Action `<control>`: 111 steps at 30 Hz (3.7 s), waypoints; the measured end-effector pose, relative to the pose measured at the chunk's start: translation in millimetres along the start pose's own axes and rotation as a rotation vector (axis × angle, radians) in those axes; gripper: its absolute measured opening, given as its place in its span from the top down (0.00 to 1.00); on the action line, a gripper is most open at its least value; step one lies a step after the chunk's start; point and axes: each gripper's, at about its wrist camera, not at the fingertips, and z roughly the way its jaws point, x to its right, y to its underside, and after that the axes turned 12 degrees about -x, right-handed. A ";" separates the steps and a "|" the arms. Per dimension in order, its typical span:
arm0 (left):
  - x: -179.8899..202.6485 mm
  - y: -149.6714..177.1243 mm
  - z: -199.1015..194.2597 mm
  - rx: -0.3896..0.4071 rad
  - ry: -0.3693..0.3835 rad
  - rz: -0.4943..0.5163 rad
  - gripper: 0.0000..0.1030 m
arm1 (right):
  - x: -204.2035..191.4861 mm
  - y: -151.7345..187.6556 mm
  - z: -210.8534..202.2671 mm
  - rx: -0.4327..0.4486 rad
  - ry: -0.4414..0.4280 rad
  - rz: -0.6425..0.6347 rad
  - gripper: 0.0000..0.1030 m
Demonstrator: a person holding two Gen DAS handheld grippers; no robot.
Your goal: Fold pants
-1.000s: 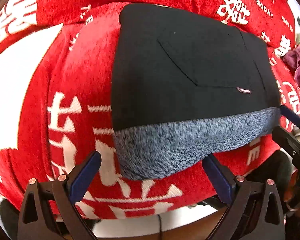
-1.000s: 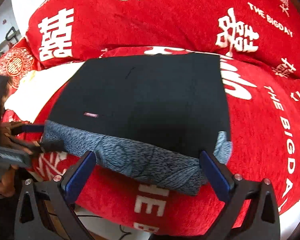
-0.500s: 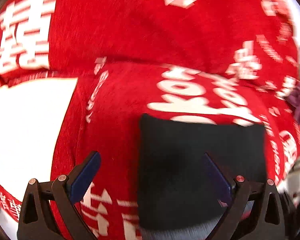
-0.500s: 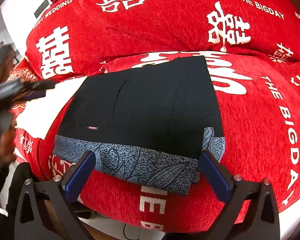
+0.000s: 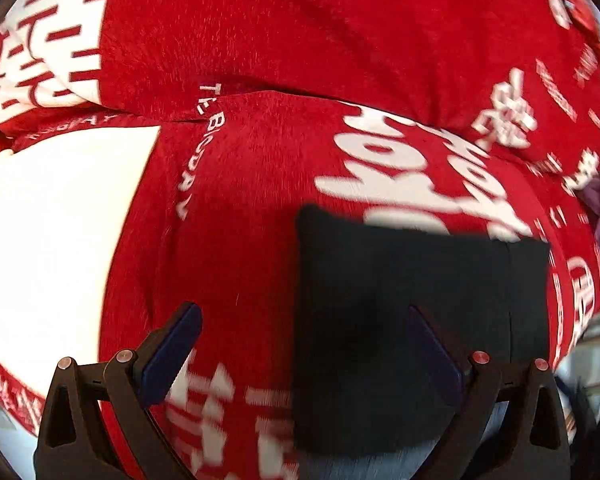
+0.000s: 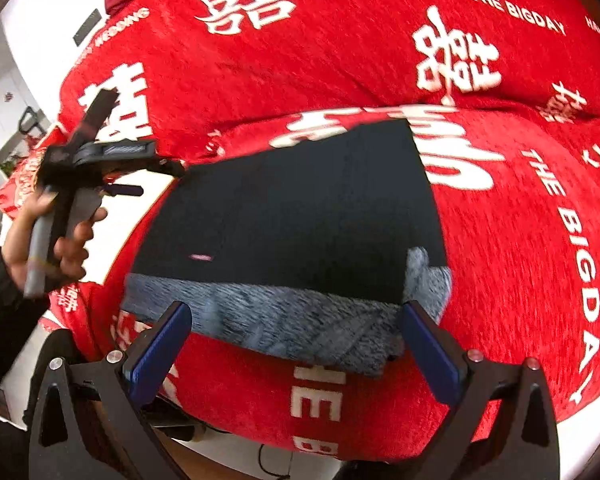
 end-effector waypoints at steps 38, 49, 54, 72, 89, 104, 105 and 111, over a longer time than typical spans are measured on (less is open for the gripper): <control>-3.4 -1.8 74.5 -0.091 0.418 0.188 0.00 | 90.1 -54.9 90.5 -0.178 -0.500 0.039 0.00; 20.1 2.4 43.5 -0.022 0.281 0.158 0.46 | 56.4 -53.0 84.1 -0.159 -0.355 0.009 0.15; 26.6 0.9 27.6 -0.007 0.260 0.164 0.54 | 60.7 -52.9 65.6 -0.131 -0.330 0.065 0.35; 24.8 -93.9 -3.3 0.027 0.275 0.097 0.56 | 50.6 -147.4 40.2 -0.073 -0.325 0.025 0.37; -13.9 -107.1 74.3 -0.098 0.319 -0.006 0.39 | 97.0 -158.2 128.1 -0.216 -0.317 0.169 0.22; 28.5 -43.5 2.4 0.049 0.306 0.102 0.39 | -2.7 -107.7 33.9 0.047 -0.046 -0.190 0.04; 30.5 -40.2 9.4 0.032 0.305 0.103 0.39 | -8.8 -104.2 39.9 0.037 -0.063 -0.217 0.04; 28.3 -34.0 37.1 -0.023 0.312 0.088 0.39 | 26.0 -98.1 81.0 -0.073 -0.151 -0.113 0.03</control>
